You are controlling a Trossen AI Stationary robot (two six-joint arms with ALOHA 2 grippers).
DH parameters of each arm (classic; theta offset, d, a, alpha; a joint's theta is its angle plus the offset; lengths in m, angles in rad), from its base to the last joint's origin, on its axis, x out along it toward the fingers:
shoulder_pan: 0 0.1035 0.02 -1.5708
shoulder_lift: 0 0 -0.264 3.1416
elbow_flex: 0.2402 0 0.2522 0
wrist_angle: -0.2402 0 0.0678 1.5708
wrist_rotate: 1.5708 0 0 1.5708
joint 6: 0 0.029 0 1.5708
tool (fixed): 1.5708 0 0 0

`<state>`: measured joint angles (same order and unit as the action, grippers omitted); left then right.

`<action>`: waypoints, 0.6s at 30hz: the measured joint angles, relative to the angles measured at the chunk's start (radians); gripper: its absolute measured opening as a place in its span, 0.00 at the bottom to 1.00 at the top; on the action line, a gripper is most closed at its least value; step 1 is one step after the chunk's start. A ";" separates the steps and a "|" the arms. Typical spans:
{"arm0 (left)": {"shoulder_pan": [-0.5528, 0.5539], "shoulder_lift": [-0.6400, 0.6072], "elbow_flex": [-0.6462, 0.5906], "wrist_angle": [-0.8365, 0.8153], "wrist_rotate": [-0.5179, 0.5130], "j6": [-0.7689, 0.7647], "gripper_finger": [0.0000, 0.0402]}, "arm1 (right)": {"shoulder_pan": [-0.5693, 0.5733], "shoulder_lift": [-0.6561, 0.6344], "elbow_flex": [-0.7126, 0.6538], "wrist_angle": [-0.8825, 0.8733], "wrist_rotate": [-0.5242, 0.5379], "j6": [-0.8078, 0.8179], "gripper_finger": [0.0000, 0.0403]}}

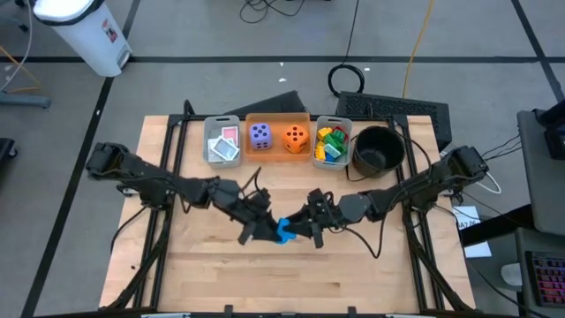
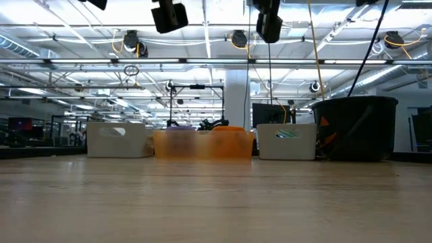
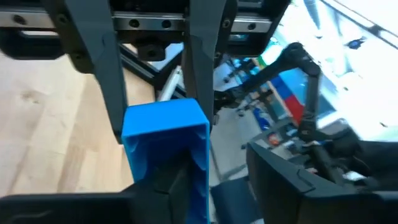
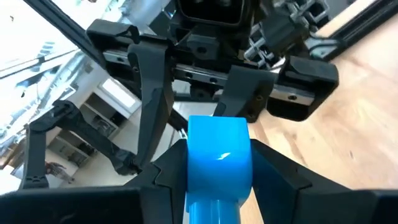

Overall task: Pick & Place Toys
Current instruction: Put the blue game piece into the right gray bin

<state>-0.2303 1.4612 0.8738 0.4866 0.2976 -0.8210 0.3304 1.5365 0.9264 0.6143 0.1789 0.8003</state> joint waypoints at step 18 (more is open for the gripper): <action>0.398 -0.295 0.002 -0.387 0.129 0.278 0.43 | -0.339 -0.274 -0.003 -0.330 -0.107 -0.097 0.31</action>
<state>0.1677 1.1659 0.8762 0.1000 0.4267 -0.5434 -0.0089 1.2630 0.9234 0.2845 0.0723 0.7029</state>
